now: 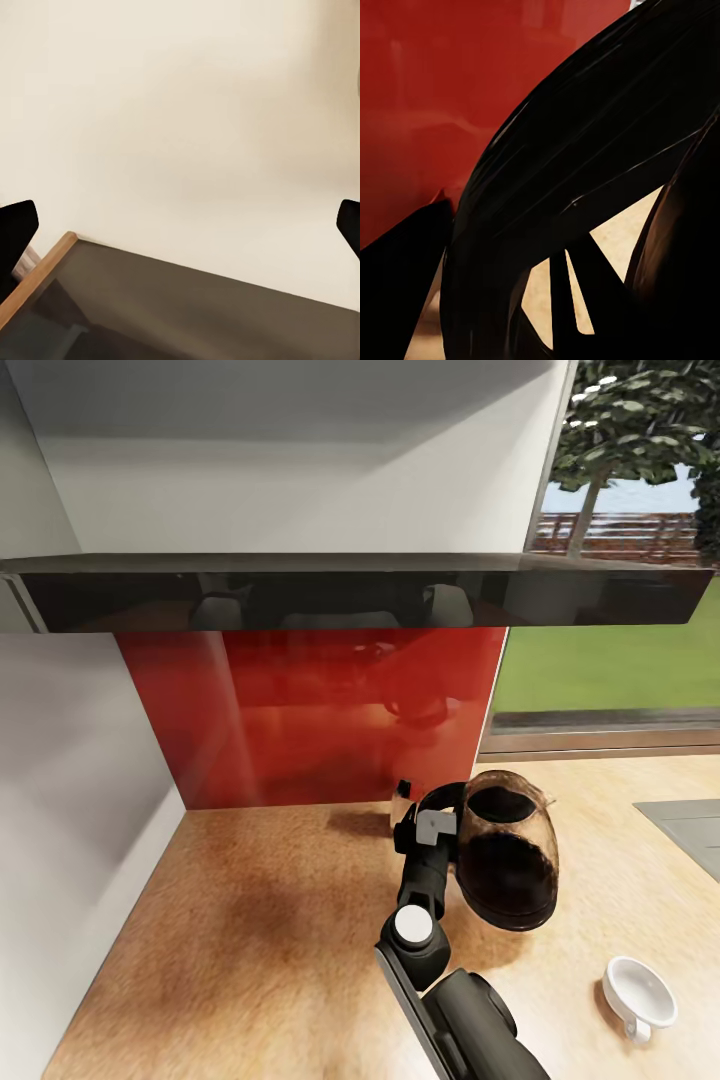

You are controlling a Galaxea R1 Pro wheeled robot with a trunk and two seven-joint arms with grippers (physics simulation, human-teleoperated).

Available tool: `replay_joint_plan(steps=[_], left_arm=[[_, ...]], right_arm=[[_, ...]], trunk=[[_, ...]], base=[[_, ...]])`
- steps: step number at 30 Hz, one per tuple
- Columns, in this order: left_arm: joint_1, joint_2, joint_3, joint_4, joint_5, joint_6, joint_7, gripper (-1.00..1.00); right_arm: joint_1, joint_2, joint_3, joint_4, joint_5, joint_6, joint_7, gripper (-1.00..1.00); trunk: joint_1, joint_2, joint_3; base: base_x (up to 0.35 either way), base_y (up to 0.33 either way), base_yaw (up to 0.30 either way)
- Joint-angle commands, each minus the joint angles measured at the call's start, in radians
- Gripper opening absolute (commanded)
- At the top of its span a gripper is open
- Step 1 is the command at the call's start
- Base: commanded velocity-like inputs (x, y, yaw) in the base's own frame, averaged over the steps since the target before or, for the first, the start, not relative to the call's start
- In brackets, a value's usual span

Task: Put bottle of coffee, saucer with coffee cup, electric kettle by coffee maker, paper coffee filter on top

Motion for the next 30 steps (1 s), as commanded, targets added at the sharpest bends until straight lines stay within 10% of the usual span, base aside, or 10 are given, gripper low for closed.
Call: replay_joint_plan(steps=[1,30], left_arm=[[-0.001,0.0,-0.009,0.001,0.008,0.002,0.002,1.0],[-0.001,-0.001,-0.01,0.001,0.008,0.002,0.002,1.0]], right_arm=[[-0.001,0.0,0.001,0.0,0.008,0.01,-0.003,-1.0],[-0.001,0.0,0.005,0.0,0.007,0.004,-0.001,-1.0]], trunk=[[0.001,-0.002,-0.002],[0.001,-0.002,-0.002]], base=[[0.0,0.0,0.0],[-0.087,0.0,0.0]])
